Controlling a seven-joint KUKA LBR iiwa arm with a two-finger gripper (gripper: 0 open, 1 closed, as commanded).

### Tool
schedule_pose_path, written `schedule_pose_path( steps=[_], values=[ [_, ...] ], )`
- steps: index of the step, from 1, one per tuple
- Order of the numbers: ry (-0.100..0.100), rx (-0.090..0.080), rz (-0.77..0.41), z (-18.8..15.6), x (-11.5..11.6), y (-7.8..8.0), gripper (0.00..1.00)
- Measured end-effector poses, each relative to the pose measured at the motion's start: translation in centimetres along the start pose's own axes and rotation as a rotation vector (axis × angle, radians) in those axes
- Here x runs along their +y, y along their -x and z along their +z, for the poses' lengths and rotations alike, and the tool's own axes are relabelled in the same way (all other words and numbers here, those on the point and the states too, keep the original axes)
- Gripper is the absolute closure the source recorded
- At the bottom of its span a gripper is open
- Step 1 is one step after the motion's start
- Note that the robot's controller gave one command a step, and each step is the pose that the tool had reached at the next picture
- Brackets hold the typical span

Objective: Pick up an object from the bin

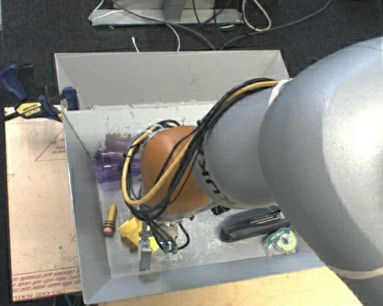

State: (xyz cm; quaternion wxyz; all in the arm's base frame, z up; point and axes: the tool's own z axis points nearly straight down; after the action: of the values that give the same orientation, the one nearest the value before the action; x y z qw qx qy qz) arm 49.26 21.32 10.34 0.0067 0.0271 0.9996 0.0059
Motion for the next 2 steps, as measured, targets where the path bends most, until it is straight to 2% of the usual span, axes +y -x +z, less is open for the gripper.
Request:
schedule_pose_path(
  steps=[1, 2],
  values=[
    [0.001, -0.003, -0.235, -3.6, 0.9, 0.3, 0.0],
    [0.002, -0.003, 0.003, 0.5, -0.8, 1.2, 0.0]
  ],
)
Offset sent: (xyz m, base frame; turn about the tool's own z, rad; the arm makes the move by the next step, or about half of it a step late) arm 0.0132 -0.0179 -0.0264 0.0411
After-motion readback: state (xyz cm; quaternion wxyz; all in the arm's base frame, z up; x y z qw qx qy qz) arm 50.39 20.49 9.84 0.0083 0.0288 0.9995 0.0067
